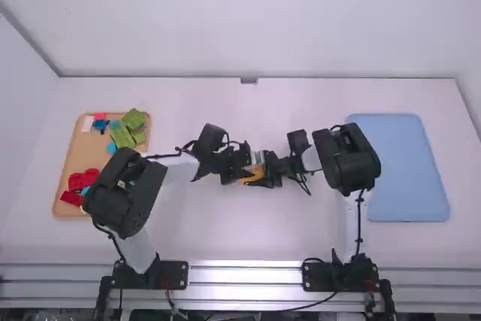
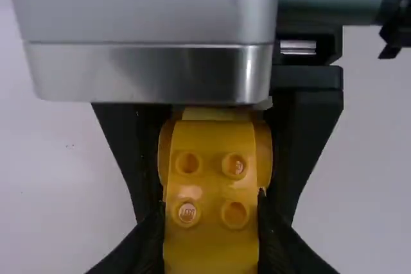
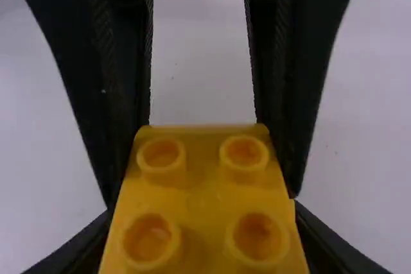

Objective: Assemble lego blocks to make yellow taxi

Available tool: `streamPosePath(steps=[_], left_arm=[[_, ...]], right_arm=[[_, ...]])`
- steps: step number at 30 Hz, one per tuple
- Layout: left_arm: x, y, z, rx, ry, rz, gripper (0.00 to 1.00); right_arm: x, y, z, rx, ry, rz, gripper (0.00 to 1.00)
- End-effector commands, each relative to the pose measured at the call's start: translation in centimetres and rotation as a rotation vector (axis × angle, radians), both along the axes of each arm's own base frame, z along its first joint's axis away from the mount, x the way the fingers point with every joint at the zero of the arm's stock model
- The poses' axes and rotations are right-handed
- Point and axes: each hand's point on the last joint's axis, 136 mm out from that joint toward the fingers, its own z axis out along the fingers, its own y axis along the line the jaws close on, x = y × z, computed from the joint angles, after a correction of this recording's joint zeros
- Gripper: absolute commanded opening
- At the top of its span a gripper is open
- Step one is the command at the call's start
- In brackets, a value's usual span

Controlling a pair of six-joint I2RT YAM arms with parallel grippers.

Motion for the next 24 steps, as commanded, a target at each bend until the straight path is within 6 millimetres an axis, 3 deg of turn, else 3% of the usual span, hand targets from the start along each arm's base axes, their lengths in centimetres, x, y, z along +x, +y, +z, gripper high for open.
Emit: streamPosePath(steps=[1, 8, 13, 17, 21, 24], left_arm=[[-1.4, 0.6, -2.2, 0.027, 0.073, 0.002, 0.27], [-1.0, 0.8, -2.0, 0.021, 0.061, 0.01, 0.31], [-0.9, 0.7, -1.6, 0.017, 0.051, 0.008, 0.47], [-0.8, 0.7, -1.1, 0.014, 0.039, 0.01, 0.48], [-0.4, 1.5, -0.6, 0.014, 0.022, 0.035, 0.47], [-0.1, 2.6, 0.7, -0.015, 0.005, 0.061, 0.56]], right_arm=[[-0.4, 0.2, -0.1, 0.014, 0.023, 0.011, 0.5], [-0.2, -0.2, -0.1, 0.013, 0.027, -0.003, 0.49], [-0.2, -0.2, -0.1, 0.013, 0.027, -0.003, 0.49], [-0.2, -0.2, -0.1, 0.013, 0.027, -0.002, 0.49], [-0.1, -0.3, -0.2, 0.009, 0.026, -0.006, 0.49], [-0.2, -0.3, -0.3, 0.005, 0.029, -0.005, 0.49]])
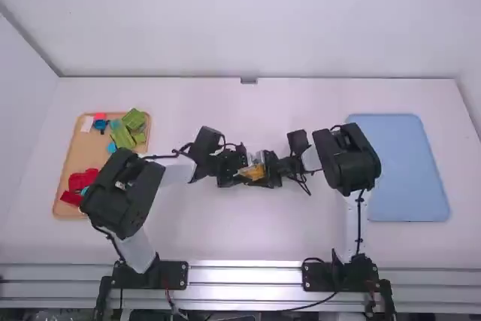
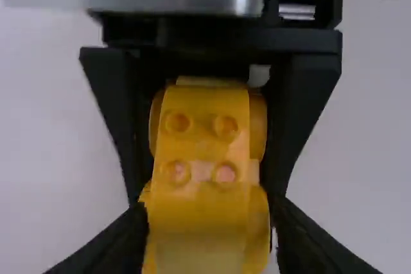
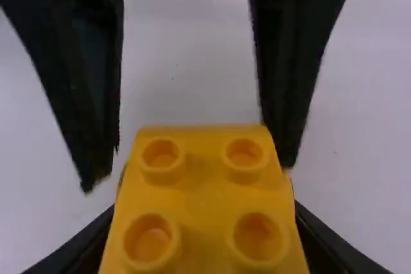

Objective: Assemble lego blocks to make yellow taxi

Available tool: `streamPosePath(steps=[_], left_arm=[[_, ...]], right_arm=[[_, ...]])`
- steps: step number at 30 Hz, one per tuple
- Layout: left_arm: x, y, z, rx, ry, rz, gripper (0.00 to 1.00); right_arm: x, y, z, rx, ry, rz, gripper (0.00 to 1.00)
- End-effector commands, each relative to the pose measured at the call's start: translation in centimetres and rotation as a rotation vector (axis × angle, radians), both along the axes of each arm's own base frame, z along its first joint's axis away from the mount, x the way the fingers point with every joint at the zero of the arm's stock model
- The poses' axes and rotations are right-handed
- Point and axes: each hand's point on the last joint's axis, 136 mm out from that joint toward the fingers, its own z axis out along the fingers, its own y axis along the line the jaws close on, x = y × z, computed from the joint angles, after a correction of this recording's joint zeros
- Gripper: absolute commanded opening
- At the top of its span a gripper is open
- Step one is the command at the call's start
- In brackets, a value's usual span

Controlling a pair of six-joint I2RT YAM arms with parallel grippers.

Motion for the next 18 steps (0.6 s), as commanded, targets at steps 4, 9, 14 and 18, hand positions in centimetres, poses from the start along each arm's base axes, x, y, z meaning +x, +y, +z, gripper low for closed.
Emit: streamPosePath(steps=[4, 9, 14, 18], left_arm=[[0.7, 3.3, 4.9, -0.126, -0.073, 0.061, 0.99], [3.1, 8.5, 8.8, -0.2, -0.091, 0.348, 0.99], [3.7, 11.8, 8.3, -0.162, -0.115, 0.571, 0.99], [3.4, 12.0, 7.8, -0.167, -0.181, 0.584, 0.99]], right_arm=[[-0.2, -0.4, -0.3, 0.001, 0.044, -0.011, 0.52], [0.4, -1.9, 0.4, -0.016, 0.115, -0.054, 0.55], [1.9, -6.6, 3.0, -0.239, 0.198, -0.189, 0.51], [1.9, -12.8, 5.2, -0.564, 0.217, -0.307, 0.45]])
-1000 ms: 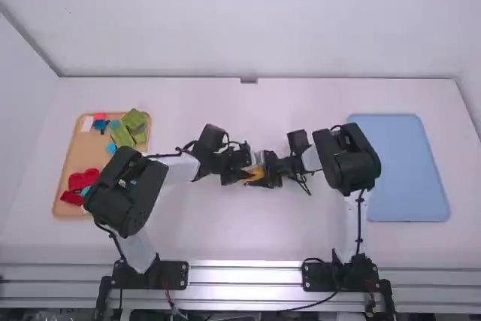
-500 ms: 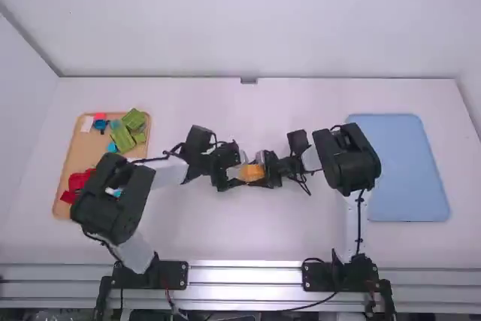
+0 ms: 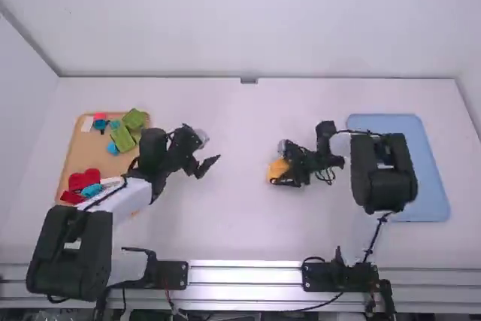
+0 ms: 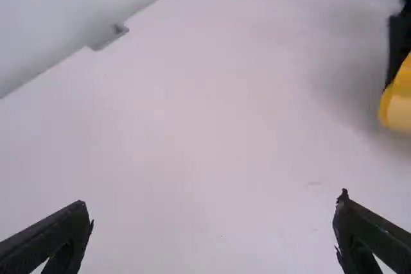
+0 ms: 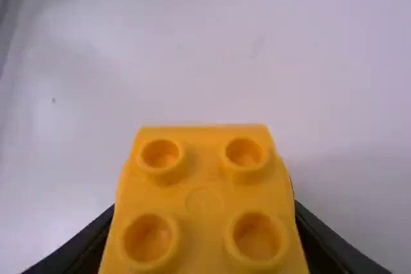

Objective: Assemble lego blocks to make yellow taxi

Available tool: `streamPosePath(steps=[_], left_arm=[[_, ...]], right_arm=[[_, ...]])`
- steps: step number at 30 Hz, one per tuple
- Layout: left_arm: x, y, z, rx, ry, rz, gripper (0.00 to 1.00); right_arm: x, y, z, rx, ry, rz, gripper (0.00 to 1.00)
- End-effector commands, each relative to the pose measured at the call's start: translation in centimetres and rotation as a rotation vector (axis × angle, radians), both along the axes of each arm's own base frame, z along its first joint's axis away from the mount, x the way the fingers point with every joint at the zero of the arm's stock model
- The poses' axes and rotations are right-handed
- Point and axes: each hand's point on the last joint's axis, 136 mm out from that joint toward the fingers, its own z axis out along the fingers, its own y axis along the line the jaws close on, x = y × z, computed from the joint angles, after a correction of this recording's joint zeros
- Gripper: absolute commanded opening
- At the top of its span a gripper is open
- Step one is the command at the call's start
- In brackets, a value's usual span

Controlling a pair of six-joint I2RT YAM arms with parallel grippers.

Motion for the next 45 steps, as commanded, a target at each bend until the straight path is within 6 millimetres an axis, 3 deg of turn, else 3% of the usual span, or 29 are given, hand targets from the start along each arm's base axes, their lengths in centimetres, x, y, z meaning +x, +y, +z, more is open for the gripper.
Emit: streamPosePath(steps=[1, 2, 5, 6, 11, 12, 14, 16, 18, 20, 25, 28, 30, 31, 32, 34, 39, 42, 43, 45], left_arm=[[-0.2, 0.4, -0.5, -0.007, -0.011, 0.048, 0.99], [-0.3, 0.5, -0.5, -0.008, -0.019, 0.048, 0.99], [-0.6, 0.4, -0.1, -0.016, -0.092, 0.047, 0.99], [-0.6, 0.4, -0.1, -0.017, -0.101, 0.047, 0.99], [-1.0, 0.8, 0.0, -0.016, -0.16, 0.069, 0.99], [-0.8, 1.2, 0.0, -0.033, -0.147, 0.107, 0.99], [-0.4, 1.8, 0.1, -0.067, -0.119, 0.169, 0.99], [0.3, 2.8, 0.1, -0.122, -0.071, 0.266, 0.99], [0.4, 2.8, 0.0, -0.131, -0.051, 0.274, 0.99], [0.6, 2.7, -0.1, -0.127, -0.021, 0.272, 0.99], [1.0, 2.6, -0.4, -0.113, 0.039, 0.277, 0.99], [1.1, 2.6, -0.6, -0.107, 0.065, 0.278, 0.99], [1.0, 2.6, -0.8, -0.105, 0.078, 0.279, 0.99], [1.0, 2.7, -0.9, -0.104, 0.084, 0.28, 0.99], [0.9, 2.7, -0.9, -0.102, 0.086, 0.28, 0.99], [1.0, 2.6, -0.9, -0.103, 0.085, 0.279, 0.99], [2.0, 4.2, 0.4, -0.072, 0.066, 0.382, 0.99], [2.0, 5.6, 2.6, -0.041, 0.142, 0.521, 0.99], [1.9, 5.6, 2.7, -0.04, 0.147, 0.526, 0.99], [0.8, 5.5, 4.9, -0.02, 0.212, 0.543, 0.99]], right_arm=[[2.9, -5.8, 2.2, -0.318, -0.136, -0.076, 0.42], [3.1, -6.4, 2.5, -0.344, -0.136, -0.099, 0.41], [5.0, -13.3, 4.7, -0.526, -0.161, -0.388, 0.34], [5.2, -14.2, 5.1, -0.536, -0.167, -0.428, 0.33], [7.0, -22.7, 7.7, -0.455, -0.229, -0.801, 0.26], [7.8, -24.9, 8.5, -0.361, -0.267, -0.907, 0.31], [8.3, -26.8, 9.2, -0.252, -0.297, -1.001, 0.41], [8.6, -30.1, 8.9, -0.13, -0.296, -1.157, 0.45], [8.6, -31.7, 7.8, -0.104, -0.255, -1.246, 0.45], [8.7, -33.5, 5.2, -0.104, -0.184, -1.332, 0.45], [9.0, -34.1, 1.3, -0.193, -0.067, -1.39, 0.45], [9.3, -34.1, 0.1, -0.269, -0.042, -1.403, 0.48], [9.3, -34.5, -0.3, -0.326, -0.025, -1.444, 0.62], [9.2, -35.0, -0.6, -0.375, -0.007, -1.489, 0.85], [8.9, -35.5, -0.7, -0.417, 0.013, -1.521, 0.98], [8.5, -35.8, -0.6, -0.478, 0.051, -1.551, 0.98], [6.8, -35.4, 3.0, -0.674, 0.159, -1.569, 0.98], [7.5, -33.0, 7.5, -0.705, 0.117, -1.516, 0.98], [7.5, -32.9, 7.7, -0.705, 0.113, -1.513, 0.98], [8.1, -30.4, 10.7, -0.682, 0.033, -1.474, 0.98]])
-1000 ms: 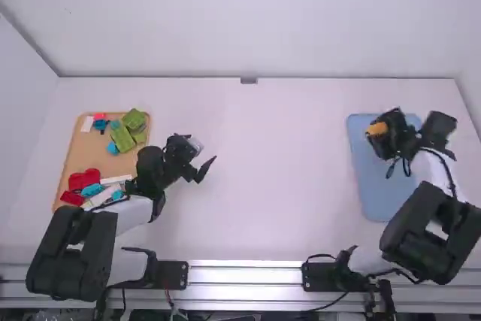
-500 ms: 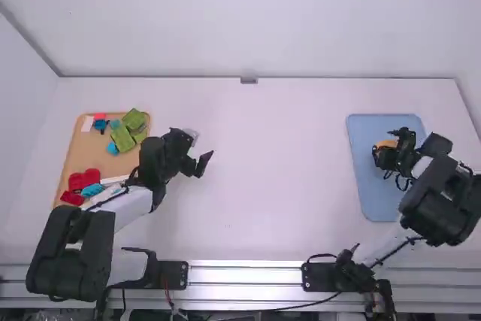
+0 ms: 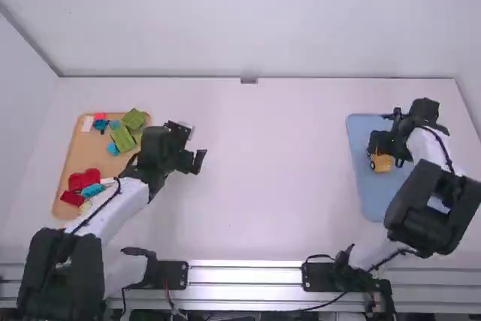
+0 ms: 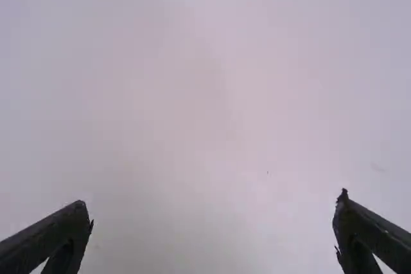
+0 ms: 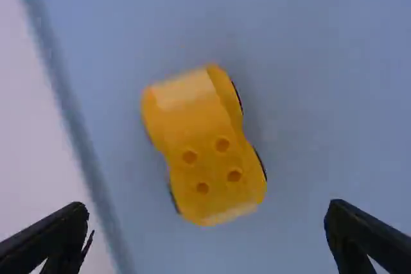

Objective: Assemble lego blocks to make yellow taxi

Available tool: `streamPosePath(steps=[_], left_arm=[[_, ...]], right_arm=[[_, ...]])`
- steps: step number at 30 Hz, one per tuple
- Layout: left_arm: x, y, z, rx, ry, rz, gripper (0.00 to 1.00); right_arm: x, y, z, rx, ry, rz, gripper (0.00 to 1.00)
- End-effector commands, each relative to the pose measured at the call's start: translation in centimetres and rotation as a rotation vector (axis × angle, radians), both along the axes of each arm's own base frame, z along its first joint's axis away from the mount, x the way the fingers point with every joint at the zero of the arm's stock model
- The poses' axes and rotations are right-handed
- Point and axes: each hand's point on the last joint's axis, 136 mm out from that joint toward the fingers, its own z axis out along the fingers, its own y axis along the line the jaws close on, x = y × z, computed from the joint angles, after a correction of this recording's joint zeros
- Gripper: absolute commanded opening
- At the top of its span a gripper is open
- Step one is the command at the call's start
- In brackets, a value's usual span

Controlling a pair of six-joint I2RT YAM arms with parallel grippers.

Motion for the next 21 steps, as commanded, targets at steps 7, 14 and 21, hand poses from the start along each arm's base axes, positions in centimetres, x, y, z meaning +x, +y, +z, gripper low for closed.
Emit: streamPosePath(steps=[7, 14, 21], left_arm=[[-1.2, 0.6, 12.1, -0.028, -0.07, 0.094, 0.99], [-2.0, 2.5, 15.4, -0.048, -0.161, 0.172, 0.96], [-2.5, 6.4, 15.9, -0.03, -0.258, 0.313, 0.87]], right_arm=[[1.3, 9.5, 10.2, -0.085, -0.196, 0.234, 0.98], [0.6, 15.9, 12.4, -0.052, -0.278, 0.377, 0.95], [0.1, 16.3, 13.2, -0.005, -0.373, 0.314, 0.86]])
